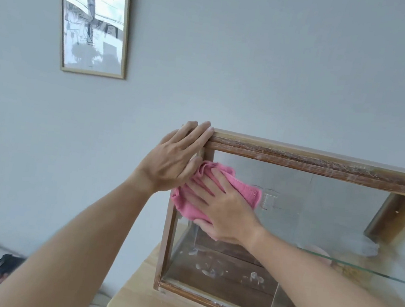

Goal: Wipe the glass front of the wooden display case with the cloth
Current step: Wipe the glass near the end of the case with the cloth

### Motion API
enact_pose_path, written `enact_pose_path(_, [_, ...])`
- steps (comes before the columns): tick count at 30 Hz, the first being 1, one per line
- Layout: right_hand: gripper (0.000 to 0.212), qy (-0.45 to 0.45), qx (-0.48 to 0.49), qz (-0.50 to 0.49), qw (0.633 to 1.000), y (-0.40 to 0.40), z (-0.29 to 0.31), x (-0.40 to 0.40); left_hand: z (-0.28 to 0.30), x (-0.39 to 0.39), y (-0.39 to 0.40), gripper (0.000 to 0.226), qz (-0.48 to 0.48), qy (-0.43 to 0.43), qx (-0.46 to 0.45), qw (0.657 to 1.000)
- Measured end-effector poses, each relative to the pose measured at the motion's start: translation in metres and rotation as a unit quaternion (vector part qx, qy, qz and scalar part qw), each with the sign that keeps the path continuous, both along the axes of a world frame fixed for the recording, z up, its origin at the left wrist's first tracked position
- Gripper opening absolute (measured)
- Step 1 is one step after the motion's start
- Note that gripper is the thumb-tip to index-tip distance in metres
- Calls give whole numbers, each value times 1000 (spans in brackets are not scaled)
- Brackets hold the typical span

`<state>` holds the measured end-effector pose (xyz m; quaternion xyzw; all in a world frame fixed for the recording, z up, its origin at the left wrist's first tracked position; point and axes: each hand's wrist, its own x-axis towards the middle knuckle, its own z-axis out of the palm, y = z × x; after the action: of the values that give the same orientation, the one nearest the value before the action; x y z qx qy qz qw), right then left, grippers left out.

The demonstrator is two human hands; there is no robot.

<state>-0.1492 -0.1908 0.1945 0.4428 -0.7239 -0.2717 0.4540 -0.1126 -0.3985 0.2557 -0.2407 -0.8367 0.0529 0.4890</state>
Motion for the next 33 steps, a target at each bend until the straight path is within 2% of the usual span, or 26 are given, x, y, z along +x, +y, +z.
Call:
enact_pose_path(3, [79, -3, 117, -7, 993, 11, -29, 5, -2, 1, 4, 61, 12, -4, 18, 1000])
enact_pose_path(5, [76, 9, 156, -5, 988, 13, -13, 3, -1, 1, 3, 61, 13, 0, 11, 1000])
enact_pose_path(6, [77, 17, 144, -3, 989, 11, 1, 1, 1, 1, 2, 61, 12, 4, 5, 1000])
enact_pose_path(9, [78, 33, 26, -20, 999, 5, 43, 0, 5, 2, -4, 60, 4, 2, -12, 1000])
enact_pose_path(12, [79, 15, -25, -2, 1000, 7, 36, 0, 6, 2, -7, 59, -2, 0, -24, 1000])
enact_pose_path(14, [81, 2, 25, -2, 1000, 11, 7, 3, 7, 3, -8, 60, -4, -1, -25, 1000])
enact_pose_path(16, [76, -14, 128, -20, 991, 18, -17, 6, 6, 3, -7, 62, -6, -5, -18, 1000])
enact_pose_path(18, [74, -9, 182, -26, 983, 24, -11, 3, 6, 3, -6, 63, -6, -7, -14, 1000])
enact_pose_path(20, [76, 21, 124, -28, 992, 28, 13, 2, 5, 2, -4, 63, -1, -5, -10, 1000])
enact_pose_path(22, [76, 34, -28, -35, 998, 38, 31, 1, 3, 2, 1, 62, 10, -9, 8, 1000])
enact_pose_path(24, [75, 16, -145, -28, 989, 52, 22, 4, -3, 2, 11, 64, 26, -11, 50, 998])
enact_pose_path(26, [75, 1, -208, -50, 977, 67, -13, 11, -8, 4, 25, 67, 39, -19, 98, 994])
enact_pose_path(28, [75, -15, -222, -77, 972, 83, -60, 18, -8, 7, 34, 68, 46, -21, 121, 991])
enact_pose_path(30, [76, -36, -176, -104, 978, 100, -100, 27, -6, 10, 36, 68, 49, -24, 124, 991])
enact_pose_path(33, [78, -52, -130, -111, 984, 113, -106, 34, -5, 14, 38, 67, 52, -33, 127, 990])
